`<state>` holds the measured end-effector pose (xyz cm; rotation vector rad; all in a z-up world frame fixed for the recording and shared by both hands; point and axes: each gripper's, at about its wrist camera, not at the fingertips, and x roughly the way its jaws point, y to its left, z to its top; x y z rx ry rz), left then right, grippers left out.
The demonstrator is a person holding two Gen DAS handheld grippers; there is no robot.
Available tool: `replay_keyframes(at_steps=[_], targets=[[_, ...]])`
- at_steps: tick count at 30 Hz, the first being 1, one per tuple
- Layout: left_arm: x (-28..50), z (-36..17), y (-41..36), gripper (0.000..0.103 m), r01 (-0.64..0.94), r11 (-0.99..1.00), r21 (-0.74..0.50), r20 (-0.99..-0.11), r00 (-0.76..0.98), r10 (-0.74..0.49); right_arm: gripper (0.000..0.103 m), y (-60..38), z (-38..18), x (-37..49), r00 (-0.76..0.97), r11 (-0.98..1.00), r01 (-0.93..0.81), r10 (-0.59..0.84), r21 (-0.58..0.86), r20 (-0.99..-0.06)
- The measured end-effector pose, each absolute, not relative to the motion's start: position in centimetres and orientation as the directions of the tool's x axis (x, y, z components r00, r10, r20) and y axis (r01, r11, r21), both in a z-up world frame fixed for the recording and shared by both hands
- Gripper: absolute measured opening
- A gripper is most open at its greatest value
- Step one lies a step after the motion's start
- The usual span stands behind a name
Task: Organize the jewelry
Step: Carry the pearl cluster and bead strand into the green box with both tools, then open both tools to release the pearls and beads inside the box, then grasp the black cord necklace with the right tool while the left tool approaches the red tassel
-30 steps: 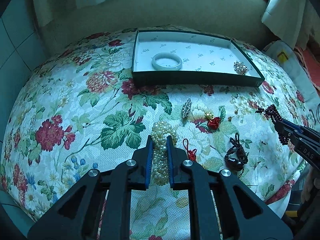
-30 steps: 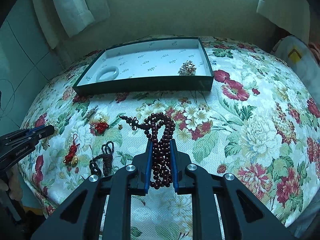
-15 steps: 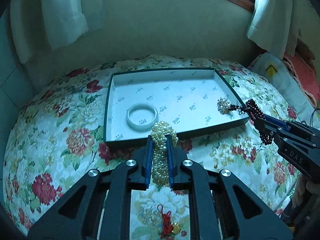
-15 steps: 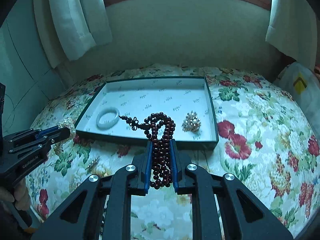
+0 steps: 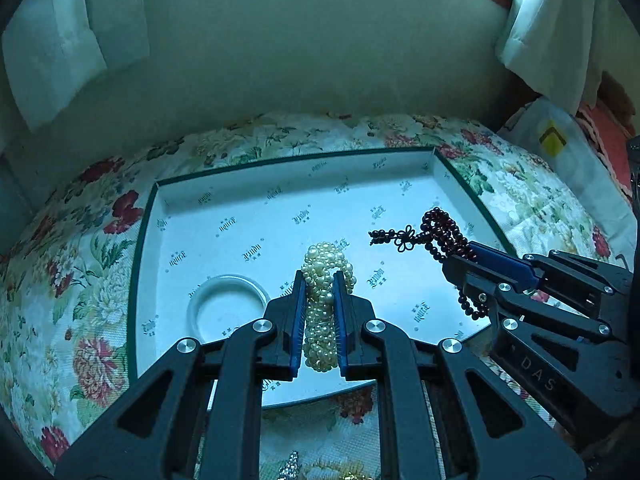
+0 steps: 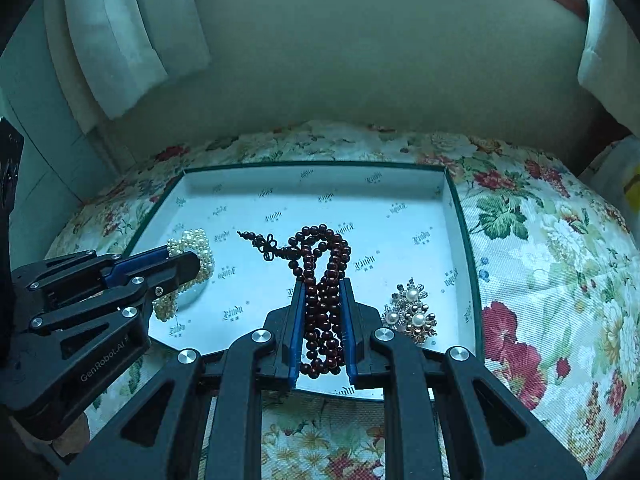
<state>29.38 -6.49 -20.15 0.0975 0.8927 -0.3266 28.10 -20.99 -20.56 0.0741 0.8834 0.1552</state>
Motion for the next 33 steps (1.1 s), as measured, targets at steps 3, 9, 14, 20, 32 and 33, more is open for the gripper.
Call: replay_keyframes(at_steps=[3,9,14,20,32,33], targets=[[30.1,-22.2,-6.8,0.013,0.327,0.944,-0.046,-0.803,0.550,-0.230,0.017,-21.0,-22.5,28.9,0.592,0.987,-0.098,0.159,0.125,-0.790],[30.6,-24.0,-7.1,0.013,0.339,0.940,-0.032,-0.823,0.525,-0.217,0.019,-21.0,-24.2,29.4,0.561,0.988,-0.096,0.152,0.118,-0.814],[30.6,-24.3,-7.1,0.026,0.333,0.943,-0.012,-0.821,0.536,-0.200,0.038,-21.4,-24.8,29.4,0.555,0.987,-0.083,0.160,0.137,-0.817],[30.3,-22.9,-6.4,0.053,0.317,0.948,-0.025,-0.806,0.555,-0.207,0.046,-21.7,-23.8,28.9,0.580,0.987,-0.079,0.159,0.139,-0.799],[24.6,-18.7,-3.2,0.059,0.267,0.961,-0.065,-0.779,0.589,-0.216,0.046,-20.9,-19.1,22.5,0.633,0.986,-0.093,0.166,0.139,-0.756],[23.9,-18.7,-3.0,0.059,0.263,0.963,-0.064,-0.779,0.589,-0.213,0.046,-20.8,-19.1,21.8,0.630,0.985,-0.094,0.170,0.143,-0.758]])
